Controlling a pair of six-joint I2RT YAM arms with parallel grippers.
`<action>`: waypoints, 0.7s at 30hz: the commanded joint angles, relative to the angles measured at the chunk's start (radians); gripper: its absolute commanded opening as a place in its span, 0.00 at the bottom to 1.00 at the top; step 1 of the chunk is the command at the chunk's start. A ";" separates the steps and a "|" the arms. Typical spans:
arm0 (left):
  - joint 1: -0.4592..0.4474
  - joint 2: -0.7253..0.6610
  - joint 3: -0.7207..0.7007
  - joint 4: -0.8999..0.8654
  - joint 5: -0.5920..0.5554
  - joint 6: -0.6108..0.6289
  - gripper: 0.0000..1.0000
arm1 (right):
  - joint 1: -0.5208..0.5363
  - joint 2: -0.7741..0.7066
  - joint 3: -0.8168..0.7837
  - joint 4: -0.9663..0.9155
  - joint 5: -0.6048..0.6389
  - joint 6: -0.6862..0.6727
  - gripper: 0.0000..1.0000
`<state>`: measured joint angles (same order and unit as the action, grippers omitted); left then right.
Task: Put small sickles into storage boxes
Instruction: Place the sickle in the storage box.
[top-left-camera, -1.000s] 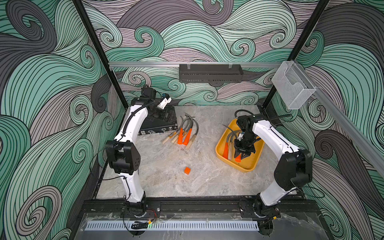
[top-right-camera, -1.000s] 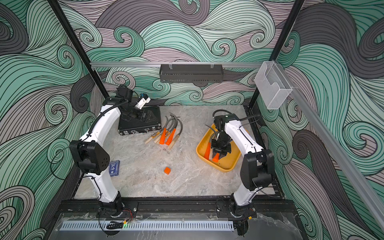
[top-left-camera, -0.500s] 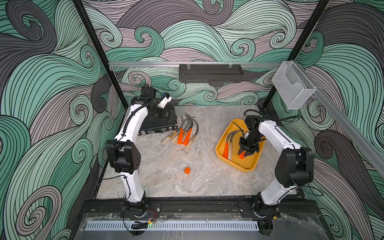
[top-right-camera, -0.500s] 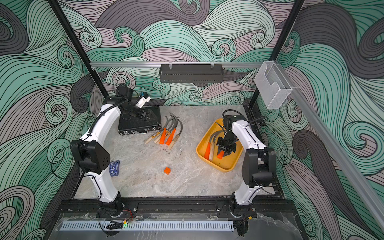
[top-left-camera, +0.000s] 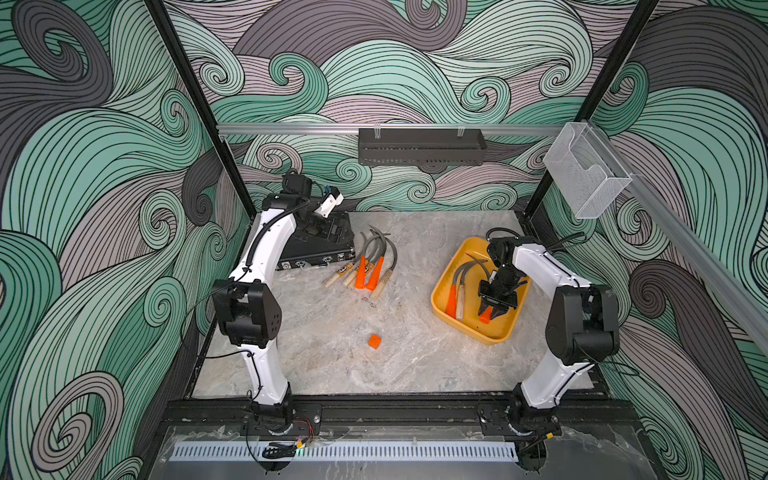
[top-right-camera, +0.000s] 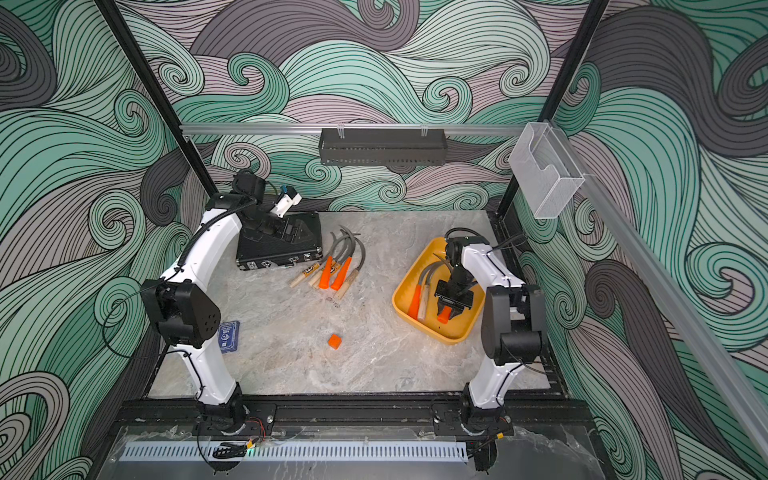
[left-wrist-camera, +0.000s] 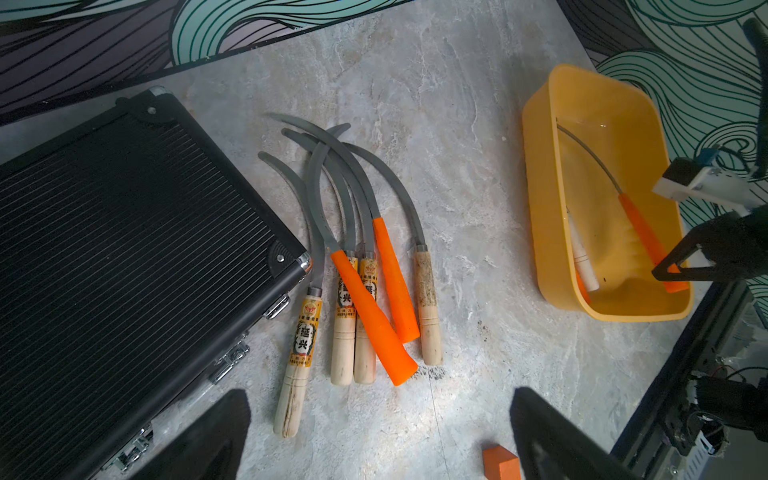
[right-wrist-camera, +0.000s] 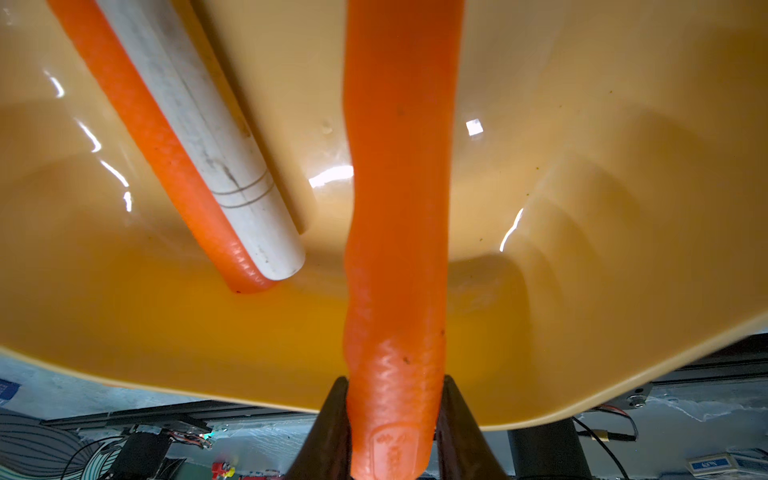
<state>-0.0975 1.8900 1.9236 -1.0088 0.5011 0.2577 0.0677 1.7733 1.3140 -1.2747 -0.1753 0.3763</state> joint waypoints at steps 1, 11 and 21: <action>0.008 0.007 -0.002 -0.006 0.027 -0.008 0.98 | -0.005 0.026 0.008 0.020 0.029 -0.016 0.00; 0.010 0.005 0.002 -0.020 0.014 0.004 0.98 | -0.005 0.065 0.012 0.044 0.032 -0.018 0.02; 0.016 0.008 0.000 -0.018 0.025 0.007 0.97 | -0.005 0.083 0.007 0.077 0.029 -0.019 0.14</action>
<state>-0.0921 1.8900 1.9236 -1.0096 0.5060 0.2584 0.0677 1.8355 1.3144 -1.2022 -0.1562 0.3676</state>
